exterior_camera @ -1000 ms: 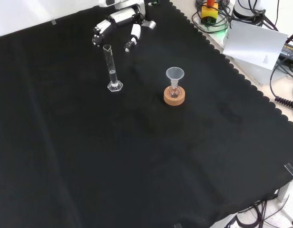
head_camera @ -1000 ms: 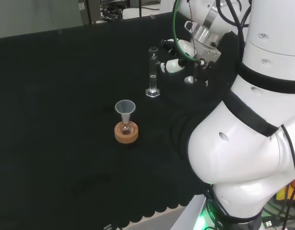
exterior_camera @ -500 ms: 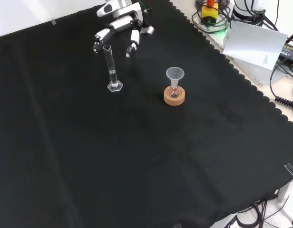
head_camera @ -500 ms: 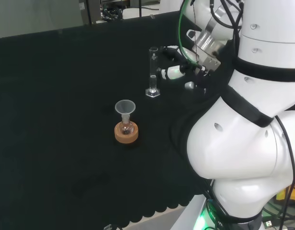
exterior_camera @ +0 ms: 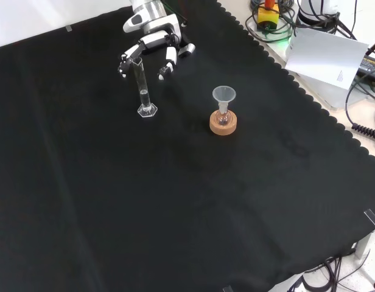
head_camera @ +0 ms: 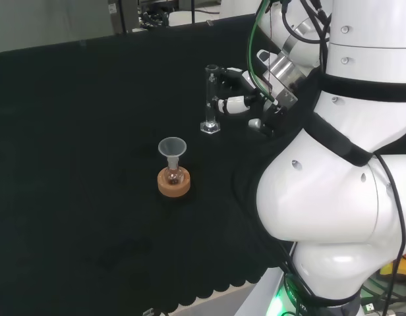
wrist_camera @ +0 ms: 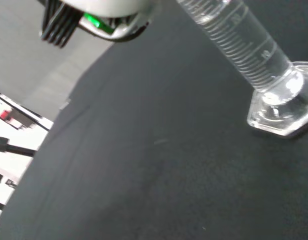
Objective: Pick up the graduated cylinder.
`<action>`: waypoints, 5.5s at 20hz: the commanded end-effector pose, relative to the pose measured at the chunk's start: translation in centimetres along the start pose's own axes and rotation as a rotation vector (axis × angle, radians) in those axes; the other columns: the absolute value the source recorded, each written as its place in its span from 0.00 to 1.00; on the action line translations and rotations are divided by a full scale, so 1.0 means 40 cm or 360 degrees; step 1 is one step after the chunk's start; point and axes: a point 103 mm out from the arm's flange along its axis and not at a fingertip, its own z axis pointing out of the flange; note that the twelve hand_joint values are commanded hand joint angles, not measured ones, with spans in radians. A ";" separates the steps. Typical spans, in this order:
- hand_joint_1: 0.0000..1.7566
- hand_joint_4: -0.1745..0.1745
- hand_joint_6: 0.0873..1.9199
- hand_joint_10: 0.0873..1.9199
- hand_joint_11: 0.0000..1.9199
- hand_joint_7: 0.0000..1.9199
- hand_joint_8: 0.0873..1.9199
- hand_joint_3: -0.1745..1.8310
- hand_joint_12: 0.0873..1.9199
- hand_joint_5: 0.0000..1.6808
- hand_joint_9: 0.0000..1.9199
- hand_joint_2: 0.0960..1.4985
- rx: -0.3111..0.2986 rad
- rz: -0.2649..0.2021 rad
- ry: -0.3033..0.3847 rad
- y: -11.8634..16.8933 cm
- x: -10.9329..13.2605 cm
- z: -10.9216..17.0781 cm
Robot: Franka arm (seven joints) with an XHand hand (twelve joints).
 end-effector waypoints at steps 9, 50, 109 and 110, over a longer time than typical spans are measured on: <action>0.59 0.35 0.00 0.29 0.11 0.17 0.31 0.44 0.69 0.32 0.26 0.33 -0.0049 -0.0131 0.0308 0.031 -0.017 0.039; 0.68 0.46 0.33 0.21 0.29 0.29 0.29 0.47 0.62 0.32 0.43 0.34 -0.0083 -0.0294 0.0656 0.076 -0.030 0.104; 0.63 0.00 0.68 0.15 0.53 0.42 0.37 0.09 0.46 0.45 0.59 0.81 -0.0082 -0.0278 0.0303 0.084 -0.019 0.066; 0.63 0.00 0.68 0.15 0.53 0.42 0.37 0.09 0.46 0.45 0.59 0.81 -0.0071 -0.0286 0.0272 0.084 -0.016 0.064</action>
